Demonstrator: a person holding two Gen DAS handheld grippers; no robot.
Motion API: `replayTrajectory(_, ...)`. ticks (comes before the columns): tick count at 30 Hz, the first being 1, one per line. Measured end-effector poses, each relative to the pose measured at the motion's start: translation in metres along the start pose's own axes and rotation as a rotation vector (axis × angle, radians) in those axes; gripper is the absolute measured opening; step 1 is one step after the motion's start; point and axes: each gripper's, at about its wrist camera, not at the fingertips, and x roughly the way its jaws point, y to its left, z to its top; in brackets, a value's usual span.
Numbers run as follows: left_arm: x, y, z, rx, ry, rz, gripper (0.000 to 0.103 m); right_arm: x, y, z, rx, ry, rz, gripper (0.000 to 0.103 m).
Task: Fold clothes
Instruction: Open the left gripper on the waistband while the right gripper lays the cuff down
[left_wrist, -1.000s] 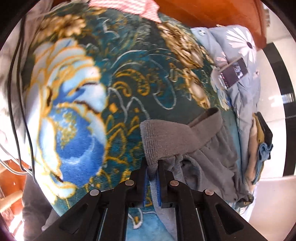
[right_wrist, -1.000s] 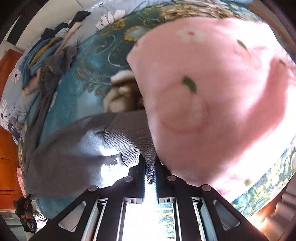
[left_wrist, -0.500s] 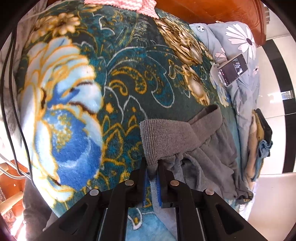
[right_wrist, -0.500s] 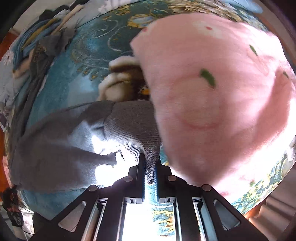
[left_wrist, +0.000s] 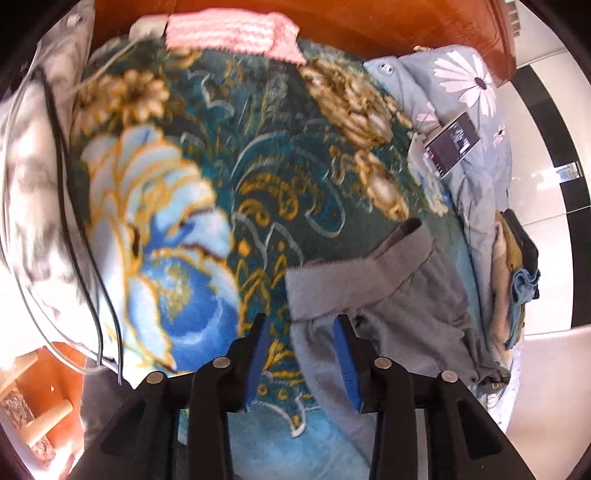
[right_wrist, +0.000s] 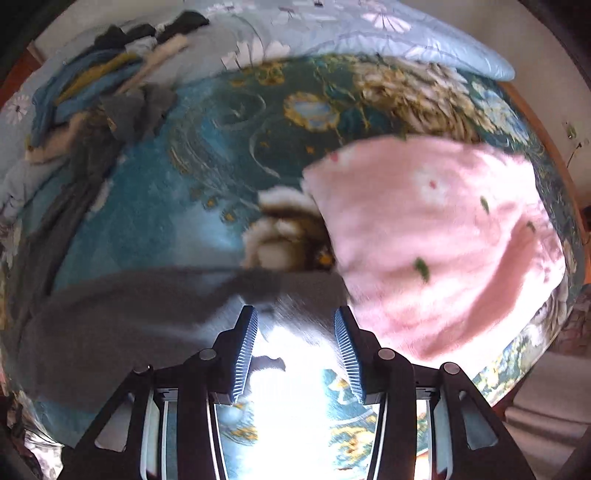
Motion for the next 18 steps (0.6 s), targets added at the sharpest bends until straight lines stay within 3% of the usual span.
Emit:
replayTrajectory(3, 0.009, -0.019, 0.01, 0.007, 0.003, -0.019, 0.045, 0.008, 0.021, 0.024, 0.045, -0.017, 0.148, 0.046)
replayTrajectory(7, 0.029, -0.053, 0.015, 0.05, 0.032, -0.041, 0.048, 0.05, 0.064, 0.057, 0.149, 0.034, 0.373, 0.046)
replayTrajectory(13, 0.057, -0.093, 0.02, 0.161, 0.046, 0.015, 0.052, 0.077, 0.14, 0.119, -0.003, -0.082, 0.406, 0.046)
replayTrajectory(17, 0.072, -0.093, 0.011, 0.165, 0.068, 0.025, 0.055, 0.102, 0.163, 0.164, 0.025, -0.093, 0.414, 0.047)
replayTrajectory(18, 0.076, -0.091, 0.008, 0.162, 0.077, 0.03, 0.055, 0.108, 0.164, 0.172, 0.045, -0.087, 0.411, 0.052)
